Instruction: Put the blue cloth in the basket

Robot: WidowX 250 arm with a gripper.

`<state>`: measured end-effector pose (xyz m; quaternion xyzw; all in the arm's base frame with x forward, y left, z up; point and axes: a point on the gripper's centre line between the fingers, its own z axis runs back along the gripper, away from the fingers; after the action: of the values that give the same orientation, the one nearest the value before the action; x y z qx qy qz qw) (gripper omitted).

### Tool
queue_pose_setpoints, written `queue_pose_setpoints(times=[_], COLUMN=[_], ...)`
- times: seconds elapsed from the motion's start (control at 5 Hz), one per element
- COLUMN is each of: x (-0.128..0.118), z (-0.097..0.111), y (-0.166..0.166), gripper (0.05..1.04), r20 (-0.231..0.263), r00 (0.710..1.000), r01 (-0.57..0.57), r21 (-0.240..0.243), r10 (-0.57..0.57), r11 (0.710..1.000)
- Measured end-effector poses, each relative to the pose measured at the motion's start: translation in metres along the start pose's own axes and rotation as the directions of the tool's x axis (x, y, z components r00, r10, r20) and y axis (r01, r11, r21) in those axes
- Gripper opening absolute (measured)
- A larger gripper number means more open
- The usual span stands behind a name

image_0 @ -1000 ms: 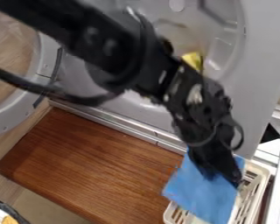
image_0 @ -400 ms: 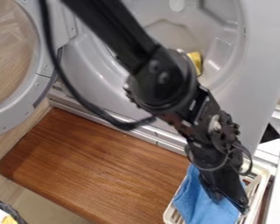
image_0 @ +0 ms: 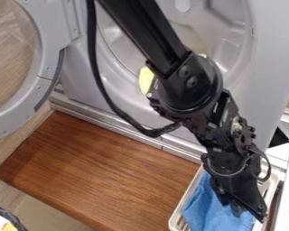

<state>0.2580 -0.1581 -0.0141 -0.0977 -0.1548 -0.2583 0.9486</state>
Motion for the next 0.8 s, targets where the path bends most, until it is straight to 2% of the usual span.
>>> queue_pose_setpoints(times=[0.2, 0.4, 0.6, 0.8], x=[-0.001, 0.006, 0.014, 0.018], z=[0.004, 0.024, 0.048, 0.085], y=[0.008, 0.01, 0.01, 0.011], gripper=[0.778, 0.997, 1.004, 0.999], r20=[-0.012, 0.03, 0.068, 0.125], r00=[1.0, 0.999, 0.998, 0.992], r01=[-0.015, -0.022, -0.006, 0.008], r21=[0.016, 0.019, 0.026, 0.066], r10=[0.015, 0.021, 0.005, -0.016], r11=[1.0, 1.0, 1.0, 0.998])
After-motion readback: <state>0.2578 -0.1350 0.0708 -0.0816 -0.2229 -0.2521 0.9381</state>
